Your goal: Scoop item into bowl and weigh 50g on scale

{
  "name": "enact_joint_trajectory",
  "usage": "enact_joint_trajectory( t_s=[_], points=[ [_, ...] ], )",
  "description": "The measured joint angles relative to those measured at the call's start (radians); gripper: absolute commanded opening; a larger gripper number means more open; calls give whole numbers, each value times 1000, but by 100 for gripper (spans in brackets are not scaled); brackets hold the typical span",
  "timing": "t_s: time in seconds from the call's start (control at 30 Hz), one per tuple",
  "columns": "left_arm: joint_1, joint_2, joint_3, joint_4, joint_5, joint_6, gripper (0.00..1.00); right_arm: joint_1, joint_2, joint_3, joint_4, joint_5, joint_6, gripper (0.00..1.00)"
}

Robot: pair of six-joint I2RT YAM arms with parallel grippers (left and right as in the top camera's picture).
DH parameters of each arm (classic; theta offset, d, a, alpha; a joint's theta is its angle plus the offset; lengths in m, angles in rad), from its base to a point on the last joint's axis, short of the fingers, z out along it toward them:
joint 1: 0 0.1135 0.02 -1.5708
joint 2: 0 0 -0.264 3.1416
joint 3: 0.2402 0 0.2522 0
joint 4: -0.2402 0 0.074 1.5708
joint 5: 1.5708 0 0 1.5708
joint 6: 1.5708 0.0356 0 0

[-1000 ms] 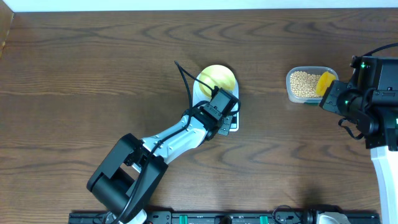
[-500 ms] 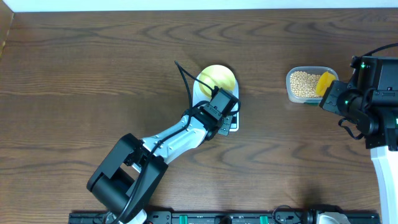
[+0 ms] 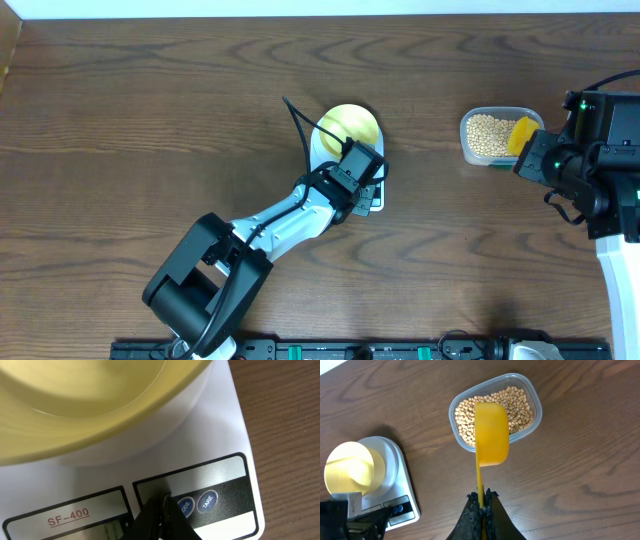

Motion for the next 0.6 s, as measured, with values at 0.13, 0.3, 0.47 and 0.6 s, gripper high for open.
enact_joint_trajectory(
  t_s=[0.13, 0.3, 0.47, 0.6],
  points=[
    [-1, 0, 0, -1, -2, 0, 7, 0, 0, 0, -2, 0, 0, 1],
    [-1, -4, 3, -19, -2, 0, 7, 0, 0, 0, -3, 0, 0, 1],
    [-1, -10, 3, -32, -2, 0, 7, 0, 0, 0, -6, 0, 0, 1],
    [-2, -35, -8, -65, -4, 0, 7, 0, 0, 0, -6, 0, 0, 1]
  ],
)
